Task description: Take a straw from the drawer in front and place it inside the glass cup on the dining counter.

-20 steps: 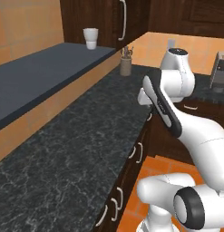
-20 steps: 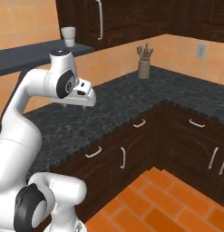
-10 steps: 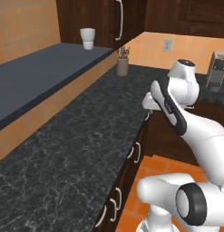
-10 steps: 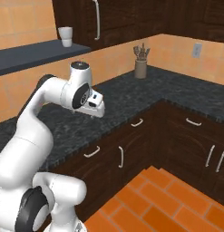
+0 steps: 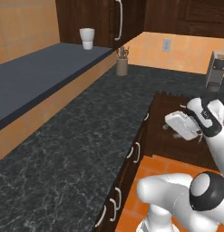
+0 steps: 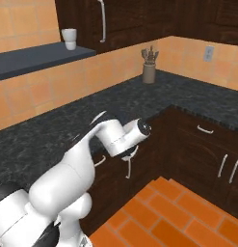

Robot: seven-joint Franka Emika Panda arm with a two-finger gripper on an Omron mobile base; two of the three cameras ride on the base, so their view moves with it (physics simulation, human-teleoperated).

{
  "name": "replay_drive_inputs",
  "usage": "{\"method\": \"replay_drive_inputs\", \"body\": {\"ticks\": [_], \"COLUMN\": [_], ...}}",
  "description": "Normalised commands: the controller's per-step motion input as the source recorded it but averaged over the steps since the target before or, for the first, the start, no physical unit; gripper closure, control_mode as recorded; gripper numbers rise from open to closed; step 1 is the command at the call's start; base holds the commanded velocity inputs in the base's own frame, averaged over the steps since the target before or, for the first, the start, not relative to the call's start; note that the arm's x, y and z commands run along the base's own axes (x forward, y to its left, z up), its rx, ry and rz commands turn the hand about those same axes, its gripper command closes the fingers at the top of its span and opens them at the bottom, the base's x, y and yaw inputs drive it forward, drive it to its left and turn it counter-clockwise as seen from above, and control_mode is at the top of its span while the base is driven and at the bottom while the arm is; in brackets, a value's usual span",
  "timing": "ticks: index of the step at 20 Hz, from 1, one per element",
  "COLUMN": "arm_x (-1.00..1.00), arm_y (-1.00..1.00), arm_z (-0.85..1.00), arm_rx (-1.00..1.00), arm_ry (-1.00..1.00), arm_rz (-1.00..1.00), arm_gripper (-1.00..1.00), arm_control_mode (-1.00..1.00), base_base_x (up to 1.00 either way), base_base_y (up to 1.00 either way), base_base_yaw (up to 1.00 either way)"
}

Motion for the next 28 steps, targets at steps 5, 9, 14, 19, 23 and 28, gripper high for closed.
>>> {"method": "replay_drive_inputs", "body": {"ticks": [5, 9, 14, 19, 23, 28], "arm_x": [0.55, 0.39, 0.24, 0.07, 0.13, 0.24], "arm_y": [0.07, 0.01, 0.23, 0.15, 0.01, 0.1], "arm_z": [-0.61, -0.75, -0.67, -0.47, -0.38, -0.39], "arm_rx": [0.34, 0.25, 0.19, 0.07, 0.0, 0.0], "arm_ry": [0.0, 0.07, 0.11, 0.11, 0.01, 0.0], "arm_rz": [0.0, 0.0, -0.04, -0.03, 0.0, 0.0], "arm_gripper": [-1.0, -1.0, -1.0, -1.0, -1.0, -1.0], "arm_control_mode": [-1.0, -1.0, -1.0, -1.0, -1.0, -1.0], "base_base_x": [0.0, 0.0, 0.0, 0.0, 0.0, 0.0], "base_base_y": [0.0, 0.0, 0.0, 0.0, 0.0, 0.0], "base_base_yaw": [0.0, 0.0, 0.0, 0.0, 0.0, 0.0]}}
